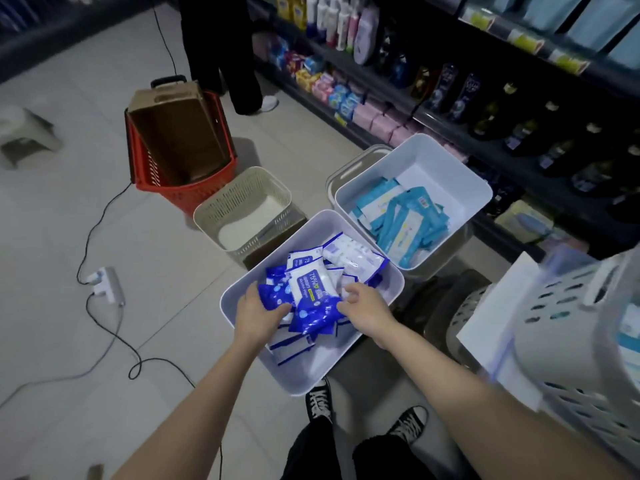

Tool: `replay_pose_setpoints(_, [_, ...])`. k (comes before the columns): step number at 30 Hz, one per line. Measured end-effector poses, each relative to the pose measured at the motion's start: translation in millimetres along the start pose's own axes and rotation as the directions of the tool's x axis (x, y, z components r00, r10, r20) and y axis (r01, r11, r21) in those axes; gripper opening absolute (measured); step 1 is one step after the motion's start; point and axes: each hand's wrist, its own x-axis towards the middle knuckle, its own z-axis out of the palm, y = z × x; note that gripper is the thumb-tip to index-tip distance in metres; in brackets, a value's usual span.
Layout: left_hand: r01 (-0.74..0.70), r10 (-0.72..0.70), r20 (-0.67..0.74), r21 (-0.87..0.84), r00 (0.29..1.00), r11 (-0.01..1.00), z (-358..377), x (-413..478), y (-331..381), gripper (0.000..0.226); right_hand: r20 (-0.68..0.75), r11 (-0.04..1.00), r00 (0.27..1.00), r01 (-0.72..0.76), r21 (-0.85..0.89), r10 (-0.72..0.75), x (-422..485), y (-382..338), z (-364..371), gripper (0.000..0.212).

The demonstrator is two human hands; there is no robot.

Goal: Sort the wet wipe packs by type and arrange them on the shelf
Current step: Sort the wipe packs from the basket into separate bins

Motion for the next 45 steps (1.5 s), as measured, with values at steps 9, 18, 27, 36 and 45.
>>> replay_pose_setpoints(9, [-0.336, 0.32, 0.105, 0.225, 0.942, 0.915, 10.5, -34.6, 64.5, 0.041, -0.127, 0.996, 0.989, 0.085, 0.022, -0.081, -38.6, 0.3, -55.7, 0.027])
replay_pose_setpoints(18, [-0.73, 0.658, 0.318, 0.258, 0.683, 0.633, 70.3, -106.4, 176.3, 0.042, -0.413, 0.974, 0.886, 0.224, -0.017, -0.211, -126.2, 23.6, -170.4, 0.026])
replay_pose_setpoints(27, [-0.942, 0.809, 0.485, 0.216, 0.331, 0.256, 168.6, -178.4, 267.2, 0.041, -0.66, 0.98, 0.737, 0.197, -0.001, -0.149, -194.8, 120.7, -272.0, 0.018])
replay_pose_setpoints(36, [-0.956, 0.641, 0.712, 0.261, 0.286, 0.136, 289.4, -220.9, 309.9, 0.042, -0.609, 0.988, 0.778, -0.104, 0.112, 0.151, -196.1, 257.8, -342.8, 0.02])
replay_pose_setpoints(45, [-0.759, 0.114, 0.76, 0.6, 0.64, 0.253, 379.1, -177.4, 300.6, 0.112, -0.357, 0.93, 0.87, -0.255, 0.266, 0.341, -162.4, 310.6, -365.0, 0.03])
